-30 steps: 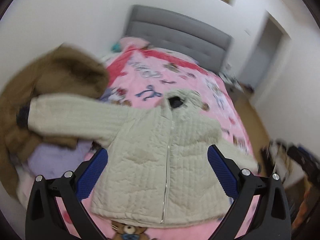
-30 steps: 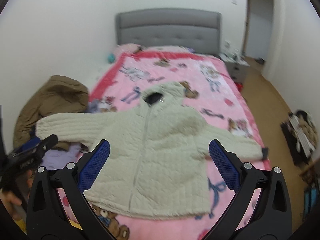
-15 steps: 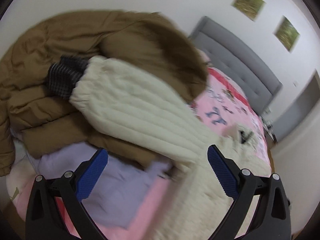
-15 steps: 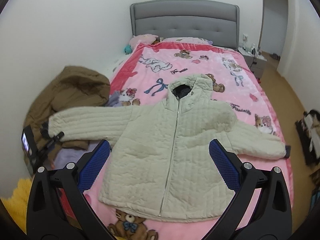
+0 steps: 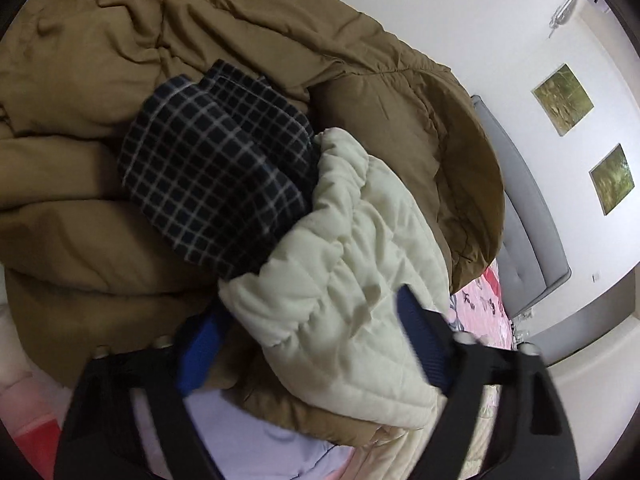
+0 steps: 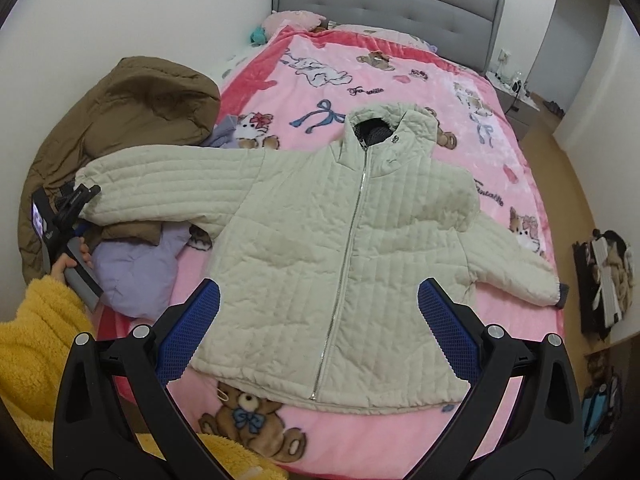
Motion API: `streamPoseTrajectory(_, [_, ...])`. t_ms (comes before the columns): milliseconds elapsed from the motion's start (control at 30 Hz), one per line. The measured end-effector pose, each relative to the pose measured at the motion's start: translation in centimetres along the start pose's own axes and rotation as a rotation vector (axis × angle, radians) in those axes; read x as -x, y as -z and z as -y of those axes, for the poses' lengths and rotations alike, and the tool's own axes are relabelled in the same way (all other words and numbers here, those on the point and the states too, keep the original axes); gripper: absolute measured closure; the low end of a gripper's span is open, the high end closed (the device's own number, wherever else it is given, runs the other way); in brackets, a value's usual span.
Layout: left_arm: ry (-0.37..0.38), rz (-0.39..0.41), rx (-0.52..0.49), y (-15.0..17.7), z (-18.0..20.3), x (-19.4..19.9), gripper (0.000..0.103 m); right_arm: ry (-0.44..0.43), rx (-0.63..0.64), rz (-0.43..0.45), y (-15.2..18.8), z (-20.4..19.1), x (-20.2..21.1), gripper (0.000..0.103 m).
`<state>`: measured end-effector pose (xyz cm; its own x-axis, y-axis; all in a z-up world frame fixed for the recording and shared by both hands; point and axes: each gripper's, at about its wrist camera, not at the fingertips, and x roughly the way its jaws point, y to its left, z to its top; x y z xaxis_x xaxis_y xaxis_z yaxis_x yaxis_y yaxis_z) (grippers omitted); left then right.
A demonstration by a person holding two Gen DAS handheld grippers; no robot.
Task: Fold large clothes
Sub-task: 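Grasp the plaid cuff of the sleeve beside the brown coat with the left gripper, then carry the held sleeve across the jacket front toward the right tool and release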
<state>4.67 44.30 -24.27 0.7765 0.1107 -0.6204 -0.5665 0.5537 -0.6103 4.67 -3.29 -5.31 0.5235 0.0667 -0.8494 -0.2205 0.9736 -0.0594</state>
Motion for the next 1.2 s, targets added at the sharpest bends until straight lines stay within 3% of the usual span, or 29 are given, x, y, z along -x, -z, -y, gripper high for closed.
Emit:
streamPoseTrajectory(100, [-0.051,0.025,-0.018,-0.1,0.7,0.1,0.052,0.01,0.0,-0.012,0.1,-0.3,-0.1,0.008])
streamPoseTrajectory(167, [-0.047,0.053,-0.009,0.1,1.1,0.5,0.063,0.007,-0.008,-0.022,0.1,-0.3,-0.2,0.008])
streamPoseTrajectory(267, [-0.053,0.112,-0.059,0.8,2.8,2.0,0.072,-0.007,-0.021,-0.034,0.0,0.0,-0.3,0.008])
streamPoseTrajectory(367, [-0.061,0.173,-0.167,1.1,5.7,3.8,0.076,-0.012,-0.02,-0.031,-0.1,0.0,-0.1,0.008])
streamPoseTrajectory(467, [-0.011,0.222,-0.267,1.3,9.9,5.5,0.078,-0.001,-0.019,-0.02,0.1,0.5,0.3,0.008])
streamPoseTrajectory(667, [0.12,0.258,-0.545,4.0,22.8,7.5,0.079,0.03,-0.088,-0.013,1.6,4.0,0.9,0.008])
streamPoseTrajectory(800, [0.203,0.22,-0.765,9.5,32.3,6.5,0.08,0.052,-0.191,0.0,3.2,8.4,1.0,0.008])
streamPoseTrajectory(933, [0.27,0.149,-0.952,17.9,39.7,4.4,0.08,0.089,-0.28,0.014,4.8,13.6,0.4,0.008])
streamPoseTrajectory(1067, [0.264,0.06,-1.094,28.1,43.6,-0.5,0.08,0.125,-0.323,0.03,6.7,19.2,-1.6,0.008])
streamPoseTrajectory(1200, [0.211,0.01,-1.235,37.7,44.0,-6.9,0.081,0.156,-0.321,0.033,8.5,24.1,-5.7,0.008])
